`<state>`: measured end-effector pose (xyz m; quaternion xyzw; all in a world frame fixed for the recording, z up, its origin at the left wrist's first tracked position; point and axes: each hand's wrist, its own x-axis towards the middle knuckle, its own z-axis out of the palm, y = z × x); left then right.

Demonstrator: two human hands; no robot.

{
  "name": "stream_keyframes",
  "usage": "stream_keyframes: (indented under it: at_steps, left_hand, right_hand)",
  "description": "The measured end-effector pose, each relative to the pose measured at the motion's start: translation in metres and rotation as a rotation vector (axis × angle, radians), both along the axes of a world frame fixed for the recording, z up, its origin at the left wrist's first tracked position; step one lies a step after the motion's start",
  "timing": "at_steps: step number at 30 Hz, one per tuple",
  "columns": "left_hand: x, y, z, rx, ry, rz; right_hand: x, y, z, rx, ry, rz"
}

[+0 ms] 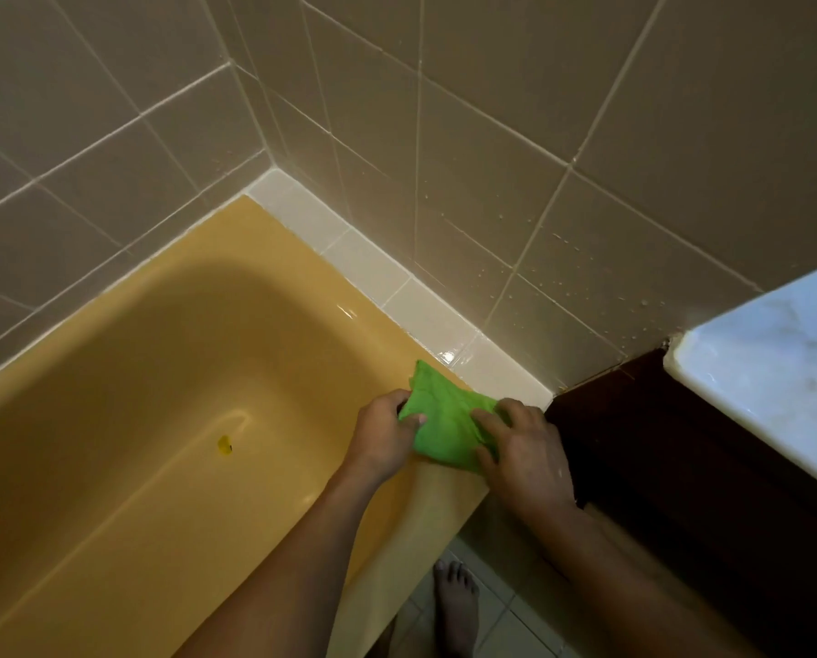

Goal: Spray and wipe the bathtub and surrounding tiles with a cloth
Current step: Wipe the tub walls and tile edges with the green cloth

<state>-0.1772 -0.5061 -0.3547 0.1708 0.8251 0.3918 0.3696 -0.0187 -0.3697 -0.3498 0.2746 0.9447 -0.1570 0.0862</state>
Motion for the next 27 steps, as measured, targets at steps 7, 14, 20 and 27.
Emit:
stream_keyframes:
  at_steps: [7,14,20,27]
  left_hand:
    - [-0.004,0.009,0.004,-0.046,0.045,0.139]
    - [0.005,0.022,0.005,0.169,-0.148,0.23]
    - [-0.013,0.061,0.022,0.321,-0.289,0.226]
    - [-0.036,0.072,-0.003,0.12,-0.241,0.07]
  right_hand:
    - [-0.007,-0.011,-0.015,-0.003,-0.123,0.107]
    - [0.015,-0.045,-0.013,-0.243,0.014,-0.206]
    - [0.01,-0.041,0.002,-0.233,0.288,-0.591]
    - [-0.003,-0.041,-0.003,-0.193,-0.003,-0.482]
